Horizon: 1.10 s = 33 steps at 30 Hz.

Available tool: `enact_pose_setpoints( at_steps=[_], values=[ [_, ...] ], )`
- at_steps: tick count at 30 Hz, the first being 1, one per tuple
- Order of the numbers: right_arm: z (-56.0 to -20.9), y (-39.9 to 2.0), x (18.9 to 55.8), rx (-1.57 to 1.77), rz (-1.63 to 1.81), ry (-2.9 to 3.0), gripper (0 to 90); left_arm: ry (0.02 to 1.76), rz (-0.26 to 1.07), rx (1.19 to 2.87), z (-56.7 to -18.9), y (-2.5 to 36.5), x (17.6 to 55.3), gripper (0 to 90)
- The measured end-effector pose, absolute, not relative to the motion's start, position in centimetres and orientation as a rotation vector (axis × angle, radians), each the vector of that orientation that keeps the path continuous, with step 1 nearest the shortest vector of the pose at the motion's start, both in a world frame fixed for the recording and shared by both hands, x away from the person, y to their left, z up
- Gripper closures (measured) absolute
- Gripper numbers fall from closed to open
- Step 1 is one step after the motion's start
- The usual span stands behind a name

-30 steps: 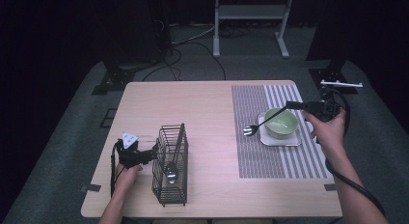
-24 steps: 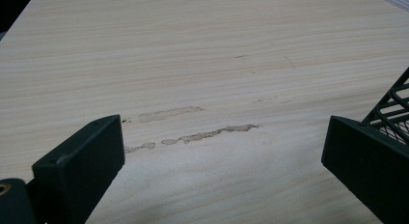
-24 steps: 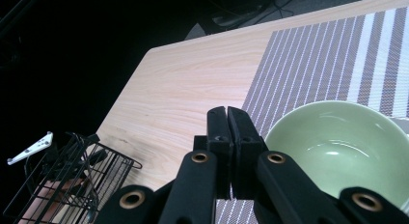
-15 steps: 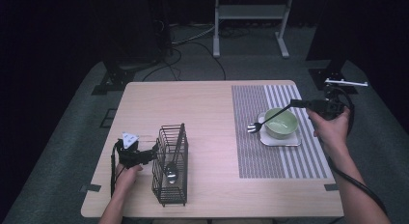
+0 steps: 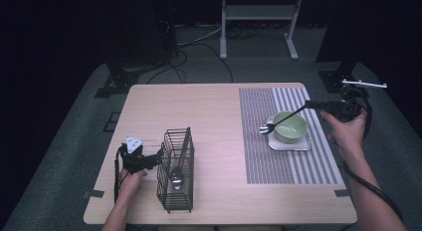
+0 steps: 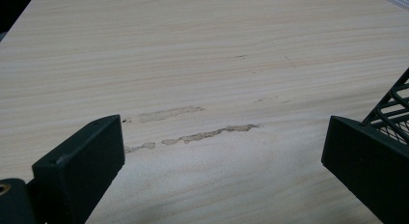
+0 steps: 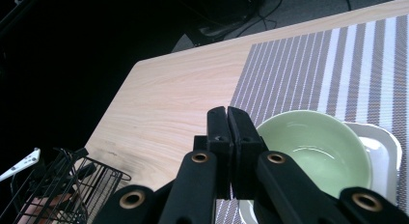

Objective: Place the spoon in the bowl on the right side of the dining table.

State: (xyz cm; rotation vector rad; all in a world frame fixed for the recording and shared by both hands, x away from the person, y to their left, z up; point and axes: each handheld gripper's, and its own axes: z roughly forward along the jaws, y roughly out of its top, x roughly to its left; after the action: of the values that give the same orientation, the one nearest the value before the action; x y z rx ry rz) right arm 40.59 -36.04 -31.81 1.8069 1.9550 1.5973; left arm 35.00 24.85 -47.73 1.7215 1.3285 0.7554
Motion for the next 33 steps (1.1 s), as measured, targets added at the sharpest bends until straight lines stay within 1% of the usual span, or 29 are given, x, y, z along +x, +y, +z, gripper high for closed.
enact_pose_setpoints(
  at_steps=[19,33],
  values=[
    [-31.0,-37.6,40.3,1.830,1.573,1.891,88.5,1.329,0.756,1.721,-47.7,24.8,35.0,0.4],
    [-31.0,-38.4,40.4,1.850,1.563,1.855,88.5,1.330,0.756,1.720,-47.7,24.8,35.0,0.4]
  ],
)
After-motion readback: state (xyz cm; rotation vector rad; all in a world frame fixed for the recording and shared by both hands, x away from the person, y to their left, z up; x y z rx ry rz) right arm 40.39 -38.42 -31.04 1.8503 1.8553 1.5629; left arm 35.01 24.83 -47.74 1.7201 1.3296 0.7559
